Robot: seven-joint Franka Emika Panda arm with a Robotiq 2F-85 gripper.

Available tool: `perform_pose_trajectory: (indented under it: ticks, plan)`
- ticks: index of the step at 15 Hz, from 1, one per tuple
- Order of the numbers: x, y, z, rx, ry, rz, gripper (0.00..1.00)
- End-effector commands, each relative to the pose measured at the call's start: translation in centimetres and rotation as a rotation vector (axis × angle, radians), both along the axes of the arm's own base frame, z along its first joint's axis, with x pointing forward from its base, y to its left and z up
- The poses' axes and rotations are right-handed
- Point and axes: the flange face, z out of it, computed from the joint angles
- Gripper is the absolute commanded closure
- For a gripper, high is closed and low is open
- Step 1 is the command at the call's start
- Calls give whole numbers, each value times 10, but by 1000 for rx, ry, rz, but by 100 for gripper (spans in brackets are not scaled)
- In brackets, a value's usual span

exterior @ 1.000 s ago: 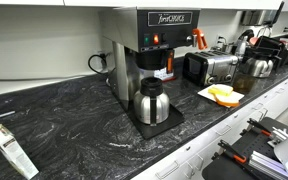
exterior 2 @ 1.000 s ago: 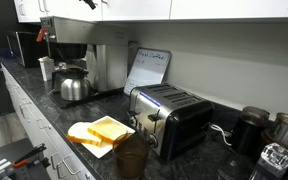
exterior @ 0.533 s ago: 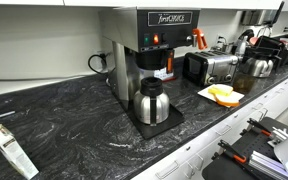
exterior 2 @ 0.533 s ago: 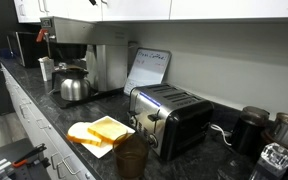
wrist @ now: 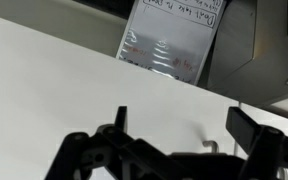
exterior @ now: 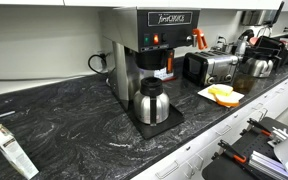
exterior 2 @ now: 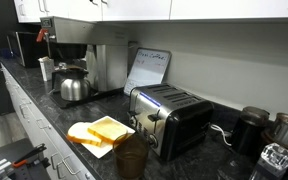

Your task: Open the top right cabinet of the kitchen unit

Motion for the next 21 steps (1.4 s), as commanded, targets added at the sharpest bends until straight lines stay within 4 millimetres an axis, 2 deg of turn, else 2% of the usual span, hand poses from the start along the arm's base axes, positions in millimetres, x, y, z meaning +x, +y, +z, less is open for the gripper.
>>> perform_pose_trajectory:
  ticks: [1,4,9,12,16,21]
  plan:
    - [6,12,13,27,-58,17,0]
    - [4,16,24,65,-106,27,0]
    - [9,9,34,210,-186,55,0]
    - [18,4,33,273,-212,60,0]
    - [30,8,28,345,-217,81,0]
    - [32,11,27,372,-219,89,0]
